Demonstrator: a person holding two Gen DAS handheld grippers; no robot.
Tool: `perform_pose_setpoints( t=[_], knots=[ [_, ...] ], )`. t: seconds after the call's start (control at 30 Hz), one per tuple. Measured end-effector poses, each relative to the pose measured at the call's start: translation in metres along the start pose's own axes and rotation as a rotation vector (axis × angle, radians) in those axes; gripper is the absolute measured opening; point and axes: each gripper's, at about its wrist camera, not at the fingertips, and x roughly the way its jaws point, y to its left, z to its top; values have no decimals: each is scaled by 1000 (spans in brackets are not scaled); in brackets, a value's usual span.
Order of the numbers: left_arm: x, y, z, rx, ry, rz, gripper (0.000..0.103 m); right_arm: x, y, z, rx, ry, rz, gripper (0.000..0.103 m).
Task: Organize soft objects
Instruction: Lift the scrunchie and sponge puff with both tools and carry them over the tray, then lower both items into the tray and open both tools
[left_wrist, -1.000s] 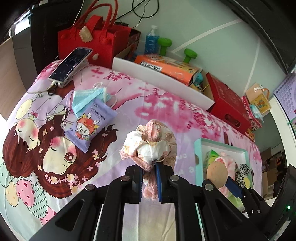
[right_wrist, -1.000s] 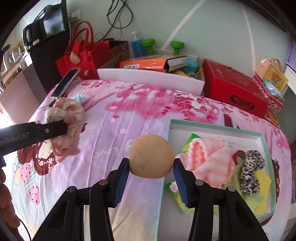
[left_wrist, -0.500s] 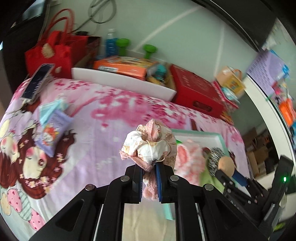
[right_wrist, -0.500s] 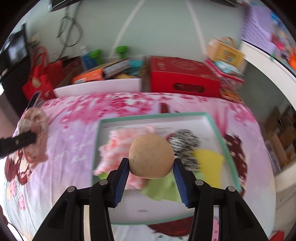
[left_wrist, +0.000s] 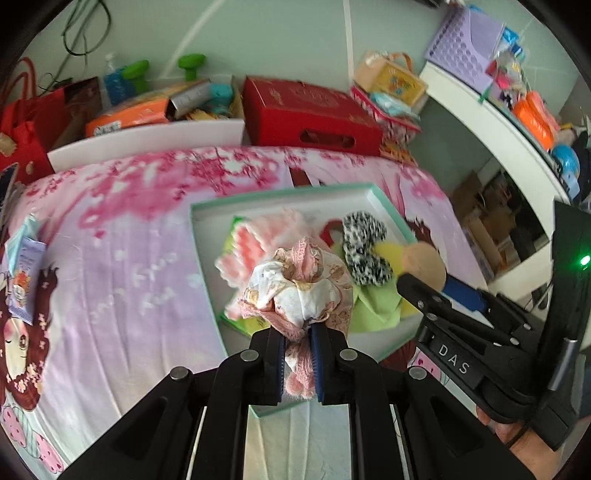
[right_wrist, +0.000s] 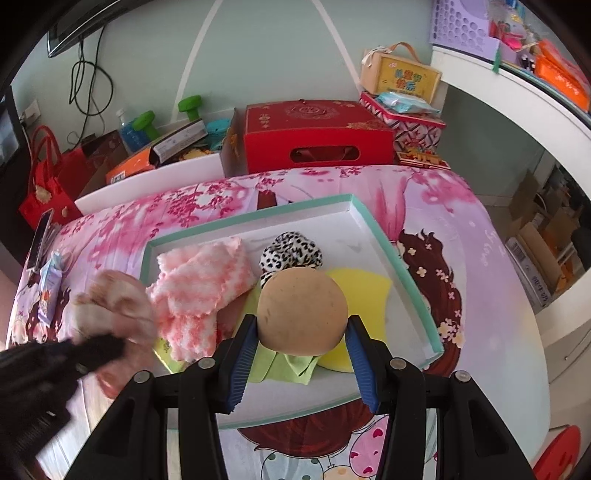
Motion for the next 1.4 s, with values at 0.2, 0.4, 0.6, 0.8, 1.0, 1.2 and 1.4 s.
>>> perform_pose_setpoints(
  t=[0.2, 0.4, 0.6, 0.8, 1.0, 1.2, 1.4],
  knots=[
    [25, -4, -8, 4, 75, 18, 13, 11, 5, -4, -14, 41, 8, 52],
    [51, -1, -15, 7, 157, 45, 13, 21, 11, -6, -30, 74, 21, 52],
    [75, 0, -25, 14, 236, 74, 18, 31, 17, -8, -45, 110, 24, 52],
    [79, -4, -27, 34, 255, 95, 43, 34, 16, -9, -41, 124, 21, 68],
    [68, -6, -21, 42, 225, 106, 60, 31, 13, -7, -26, 112, 1, 86],
    [51, -3, -13, 57, 177, 126, 79, 27, 7, -5, 8, 82, -6, 103],
    [41, 11, -10, 48, 131, 189, 86, 27, 1, -5, 35, 76, -13, 103]
  ],
)
